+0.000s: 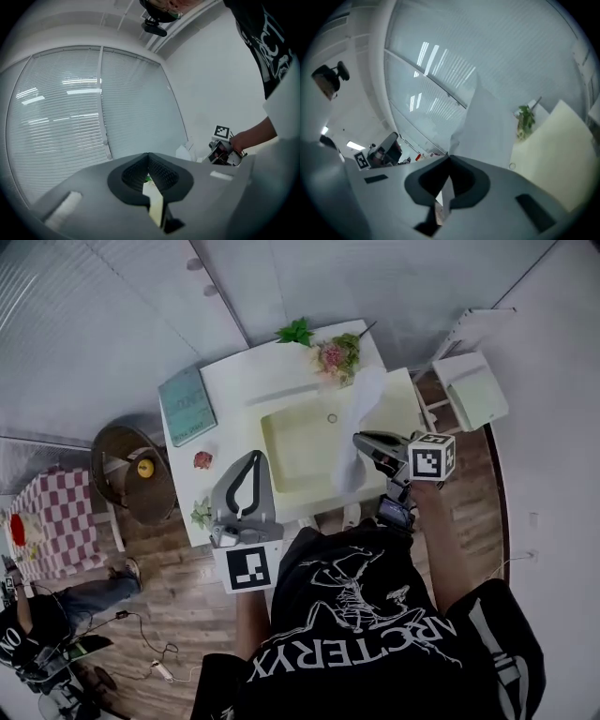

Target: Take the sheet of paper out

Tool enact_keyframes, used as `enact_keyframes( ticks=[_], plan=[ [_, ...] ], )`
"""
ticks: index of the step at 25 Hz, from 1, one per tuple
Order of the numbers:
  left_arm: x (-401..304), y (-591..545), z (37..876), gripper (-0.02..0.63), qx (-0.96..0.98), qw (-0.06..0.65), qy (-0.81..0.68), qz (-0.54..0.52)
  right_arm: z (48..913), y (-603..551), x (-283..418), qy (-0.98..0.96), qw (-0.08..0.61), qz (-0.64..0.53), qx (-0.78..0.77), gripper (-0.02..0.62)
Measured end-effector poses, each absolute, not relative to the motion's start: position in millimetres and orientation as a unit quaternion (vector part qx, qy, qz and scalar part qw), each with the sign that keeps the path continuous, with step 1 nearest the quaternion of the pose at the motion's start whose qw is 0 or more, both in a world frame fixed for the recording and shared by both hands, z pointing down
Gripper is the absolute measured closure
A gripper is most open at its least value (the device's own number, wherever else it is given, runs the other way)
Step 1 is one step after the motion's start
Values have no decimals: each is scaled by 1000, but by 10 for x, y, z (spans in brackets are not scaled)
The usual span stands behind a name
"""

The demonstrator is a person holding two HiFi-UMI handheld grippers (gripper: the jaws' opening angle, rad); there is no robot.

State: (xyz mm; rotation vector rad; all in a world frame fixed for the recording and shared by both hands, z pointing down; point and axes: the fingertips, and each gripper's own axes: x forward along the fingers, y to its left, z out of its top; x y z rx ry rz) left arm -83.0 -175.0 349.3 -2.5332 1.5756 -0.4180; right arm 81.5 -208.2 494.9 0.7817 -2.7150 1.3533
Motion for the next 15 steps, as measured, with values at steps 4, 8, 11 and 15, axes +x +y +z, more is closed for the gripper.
enact_keyframes(
  ticks=[4,8,11,15],
  plan=[
    [-852,-1792,3447,594,-841,67,522,-127,4341,-2098,716,-906,6,323,272,583],
    [-919,-1839,3368,594,-836,72,531,-118,3773,-2203,567,-929,31,127,347,583],
    [-967,-1863,3313,595,-835,72,534,-110,3418,-2220,425,-923,24,16,385,583],
    [-1018,-1910,3280,594,-834,73,536,-109,3223,-2192,285,-915,19,-51,399,583]
  ],
)
